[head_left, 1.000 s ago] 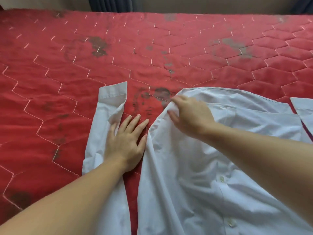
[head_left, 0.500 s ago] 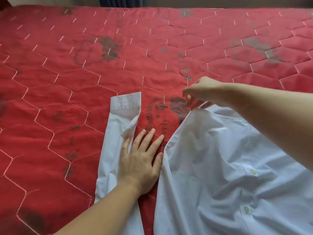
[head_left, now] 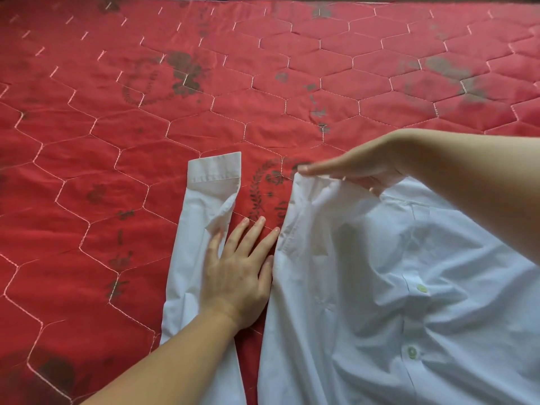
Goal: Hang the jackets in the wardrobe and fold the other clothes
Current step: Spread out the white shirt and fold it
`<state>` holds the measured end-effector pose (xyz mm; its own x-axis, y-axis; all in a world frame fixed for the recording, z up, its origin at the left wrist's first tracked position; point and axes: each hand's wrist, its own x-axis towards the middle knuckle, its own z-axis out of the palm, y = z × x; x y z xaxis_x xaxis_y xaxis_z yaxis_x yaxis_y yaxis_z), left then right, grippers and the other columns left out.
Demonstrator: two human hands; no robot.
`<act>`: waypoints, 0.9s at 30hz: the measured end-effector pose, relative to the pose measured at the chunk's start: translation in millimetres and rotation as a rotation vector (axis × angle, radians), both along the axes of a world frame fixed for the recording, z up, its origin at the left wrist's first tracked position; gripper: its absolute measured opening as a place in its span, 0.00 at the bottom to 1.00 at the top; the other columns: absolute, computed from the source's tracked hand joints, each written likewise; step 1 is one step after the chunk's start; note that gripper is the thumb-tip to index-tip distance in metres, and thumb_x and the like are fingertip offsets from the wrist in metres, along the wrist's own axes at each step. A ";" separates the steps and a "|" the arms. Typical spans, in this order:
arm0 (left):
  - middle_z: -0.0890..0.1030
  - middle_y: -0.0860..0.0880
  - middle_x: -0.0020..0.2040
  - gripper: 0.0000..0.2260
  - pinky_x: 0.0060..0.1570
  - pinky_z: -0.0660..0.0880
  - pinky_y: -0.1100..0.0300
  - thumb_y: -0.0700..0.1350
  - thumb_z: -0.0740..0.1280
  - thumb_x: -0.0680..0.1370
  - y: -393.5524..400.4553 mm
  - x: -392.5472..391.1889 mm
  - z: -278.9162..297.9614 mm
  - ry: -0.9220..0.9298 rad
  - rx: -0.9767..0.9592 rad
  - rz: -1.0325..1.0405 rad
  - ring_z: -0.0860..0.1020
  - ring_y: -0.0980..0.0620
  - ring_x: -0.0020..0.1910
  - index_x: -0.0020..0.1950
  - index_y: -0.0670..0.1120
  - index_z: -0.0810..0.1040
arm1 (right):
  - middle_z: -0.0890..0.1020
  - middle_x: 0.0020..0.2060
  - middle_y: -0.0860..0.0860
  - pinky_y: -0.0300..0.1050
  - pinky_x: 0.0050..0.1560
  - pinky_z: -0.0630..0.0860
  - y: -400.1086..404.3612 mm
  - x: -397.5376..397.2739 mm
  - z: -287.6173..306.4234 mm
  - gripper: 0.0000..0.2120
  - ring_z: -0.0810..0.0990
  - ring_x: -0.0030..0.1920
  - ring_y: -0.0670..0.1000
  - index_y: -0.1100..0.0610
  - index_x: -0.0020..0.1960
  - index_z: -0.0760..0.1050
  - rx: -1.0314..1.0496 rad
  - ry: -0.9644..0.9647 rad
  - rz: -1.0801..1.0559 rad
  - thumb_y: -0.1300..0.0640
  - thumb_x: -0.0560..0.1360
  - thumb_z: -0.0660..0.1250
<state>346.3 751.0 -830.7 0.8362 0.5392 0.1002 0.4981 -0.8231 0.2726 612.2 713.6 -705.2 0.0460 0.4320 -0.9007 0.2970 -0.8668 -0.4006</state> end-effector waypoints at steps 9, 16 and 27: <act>0.70 0.51 0.73 0.23 0.71 0.56 0.51 0.50 0.52 0.80 3.0 -1.9 1.2 -0.195 -0.131 0.104 0.62 0.57 0.73 0.74 0.51 0.69 | 0.82 0.42 0.47 0.38 0.43 0.72 23.9 -35.8 -15.3 0.07 0.81 0.44 0.50 0.50 0.46 0.81 0.659 -0.642 0.050 0.59 0.74 0.66; 0.70 0.49 0.74 0.21 0.72 0.56 0.47 0.59 0.57 0.77 2.0 -2.8 4.4 -0.094 -0.061 0.017 0.66 0.50 0.73 0.68 0.58 0.75 | 0.77 0.61 0.53 0.54 0.59 0.68 -79.4 -83.6 -80.6 0.19 0.76 0.60 0.58 0.52 0.61 0.75 0.903 -1.143 0.212 0.46 0.74 0.58; 0.69 0.47 0.74 0.25 0.70 0.55 0.45 0.47 0.55 0.73 2.6 -2.6 2.7 -0.055 -0.007 -0.026 0.65 0.49 0.72 0.69 0.56 0.75 | 0.46 0.79 0.50 0.52 0.76 0.38 -104.5 -39.8 -103.9 0.40 0.42 0.78 0.50 0.48 0.79 0.45 0.450 -1.105 0.184 0.34 0.70 0.34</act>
<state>343.7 753.6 -828.0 0.8434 0.5181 0.1426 0.4607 -0.8338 0.3042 572.4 609.1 -809.1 0.6012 0.7784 -0.1807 0.7746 -0.6232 -0.1075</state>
